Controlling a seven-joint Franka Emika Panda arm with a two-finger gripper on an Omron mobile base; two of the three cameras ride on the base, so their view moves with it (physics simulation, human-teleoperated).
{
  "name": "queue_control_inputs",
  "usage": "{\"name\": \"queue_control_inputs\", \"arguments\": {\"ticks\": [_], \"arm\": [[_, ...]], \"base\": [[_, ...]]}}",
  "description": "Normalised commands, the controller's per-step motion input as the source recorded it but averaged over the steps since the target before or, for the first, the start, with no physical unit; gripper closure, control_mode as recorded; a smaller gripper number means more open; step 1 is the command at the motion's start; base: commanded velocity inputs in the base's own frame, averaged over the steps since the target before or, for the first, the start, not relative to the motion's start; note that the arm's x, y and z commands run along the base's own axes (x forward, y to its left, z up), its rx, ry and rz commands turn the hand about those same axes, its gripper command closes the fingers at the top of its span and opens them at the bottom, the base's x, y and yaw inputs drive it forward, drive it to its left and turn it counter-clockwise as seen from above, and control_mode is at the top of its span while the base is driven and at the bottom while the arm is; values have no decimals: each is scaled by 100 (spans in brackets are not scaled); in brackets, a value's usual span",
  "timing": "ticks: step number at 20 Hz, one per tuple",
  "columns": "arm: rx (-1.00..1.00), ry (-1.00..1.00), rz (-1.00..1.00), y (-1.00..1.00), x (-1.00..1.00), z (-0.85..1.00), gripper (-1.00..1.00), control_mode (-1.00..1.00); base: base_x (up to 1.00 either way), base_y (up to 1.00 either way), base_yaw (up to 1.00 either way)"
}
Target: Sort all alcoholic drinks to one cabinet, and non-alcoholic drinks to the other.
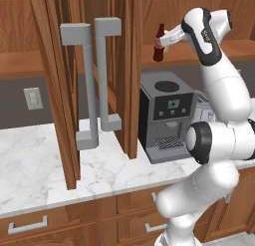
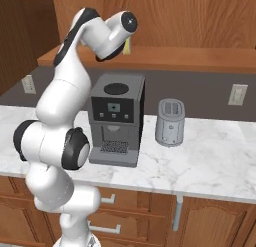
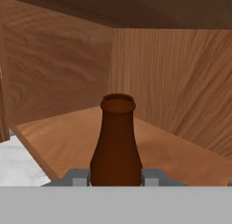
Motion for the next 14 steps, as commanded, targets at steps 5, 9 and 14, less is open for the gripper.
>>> {"name": "queue_control_inputs", "arguments": {"ticks": [5,9,14], "arm": [[0,-3,0,0,43,0,100,-100],[0,-2,0,0,40,-7,100,-100],[0,0,0,0,34,-21,100,-100]], "base": [[0,0,0],[0,0,0],[0,0,0]]}}
